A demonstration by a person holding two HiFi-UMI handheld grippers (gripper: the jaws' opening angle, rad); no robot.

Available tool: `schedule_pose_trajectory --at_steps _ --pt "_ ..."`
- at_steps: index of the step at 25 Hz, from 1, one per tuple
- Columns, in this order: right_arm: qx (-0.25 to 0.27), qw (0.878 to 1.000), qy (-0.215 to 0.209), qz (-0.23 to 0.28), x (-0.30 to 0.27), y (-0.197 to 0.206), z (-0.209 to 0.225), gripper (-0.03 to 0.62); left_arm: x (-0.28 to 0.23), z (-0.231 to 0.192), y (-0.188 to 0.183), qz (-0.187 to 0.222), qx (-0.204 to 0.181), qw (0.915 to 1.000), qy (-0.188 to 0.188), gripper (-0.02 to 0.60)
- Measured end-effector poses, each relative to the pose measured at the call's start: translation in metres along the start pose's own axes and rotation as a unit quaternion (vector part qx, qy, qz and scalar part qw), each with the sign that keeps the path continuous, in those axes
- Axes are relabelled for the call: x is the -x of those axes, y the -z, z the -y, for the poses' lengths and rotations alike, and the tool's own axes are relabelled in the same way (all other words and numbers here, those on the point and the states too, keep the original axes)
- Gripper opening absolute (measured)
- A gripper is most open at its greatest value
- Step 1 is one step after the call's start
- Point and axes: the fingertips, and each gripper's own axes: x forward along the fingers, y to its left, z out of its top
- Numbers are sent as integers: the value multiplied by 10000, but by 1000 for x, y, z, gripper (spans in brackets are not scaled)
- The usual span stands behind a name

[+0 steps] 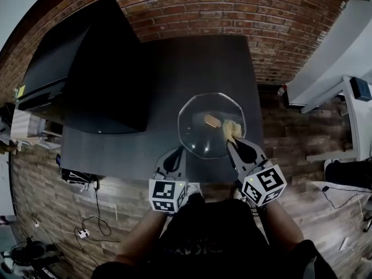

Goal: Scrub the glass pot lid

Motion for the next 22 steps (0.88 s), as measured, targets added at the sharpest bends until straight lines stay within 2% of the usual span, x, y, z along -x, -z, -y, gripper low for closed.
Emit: schedule_pose_trajectory --at_steps 10,22 --pt "-255 9977 578 -238 -38 30 -11 41 -39 -36 41 -545 -158 9962 664 32" --pt "-763 9883 1002 -855 -79 100 -8 41 -91 -47 109 -1430 -414 9808 1257 32"
